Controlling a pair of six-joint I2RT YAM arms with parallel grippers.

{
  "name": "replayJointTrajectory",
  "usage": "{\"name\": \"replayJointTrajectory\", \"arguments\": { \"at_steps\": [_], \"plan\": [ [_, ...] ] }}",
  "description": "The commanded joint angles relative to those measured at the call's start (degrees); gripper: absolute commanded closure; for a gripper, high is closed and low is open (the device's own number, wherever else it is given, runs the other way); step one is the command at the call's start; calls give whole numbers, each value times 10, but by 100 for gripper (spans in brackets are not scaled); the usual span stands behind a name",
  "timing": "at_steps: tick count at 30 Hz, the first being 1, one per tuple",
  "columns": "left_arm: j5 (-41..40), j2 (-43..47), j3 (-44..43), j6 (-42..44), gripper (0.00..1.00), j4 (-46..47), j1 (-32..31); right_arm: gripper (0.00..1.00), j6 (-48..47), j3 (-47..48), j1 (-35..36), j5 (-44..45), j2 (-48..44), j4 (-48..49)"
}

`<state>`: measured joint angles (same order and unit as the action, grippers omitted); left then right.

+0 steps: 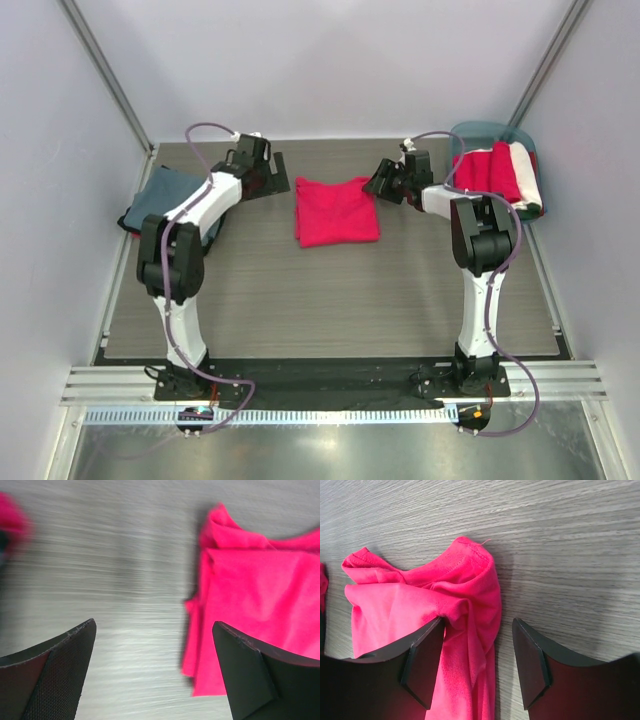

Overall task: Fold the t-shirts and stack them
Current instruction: Fold the tshirt

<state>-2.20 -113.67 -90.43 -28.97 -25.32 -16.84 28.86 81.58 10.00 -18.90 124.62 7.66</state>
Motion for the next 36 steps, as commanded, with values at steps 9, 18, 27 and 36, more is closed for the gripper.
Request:
{"name": "replayJointTrajectory", "arguments": {
  "at_steps": [9,18,27,36],
  "plan": [
    [-387,51,-13,166,0,-91,-28,39,12,4,-1,-23,2,30],
    [-471,-37,-47,221,2,-119,-21,39,15,4,-1,-24,1,25],
    [-513,-74,-55,202,6,-137,-11,43,26,12,-1,-36,18,32],
    [-545,-99,-78,174,36,-170,7,63,36,5,0,-49,16,47]
  ]
}}
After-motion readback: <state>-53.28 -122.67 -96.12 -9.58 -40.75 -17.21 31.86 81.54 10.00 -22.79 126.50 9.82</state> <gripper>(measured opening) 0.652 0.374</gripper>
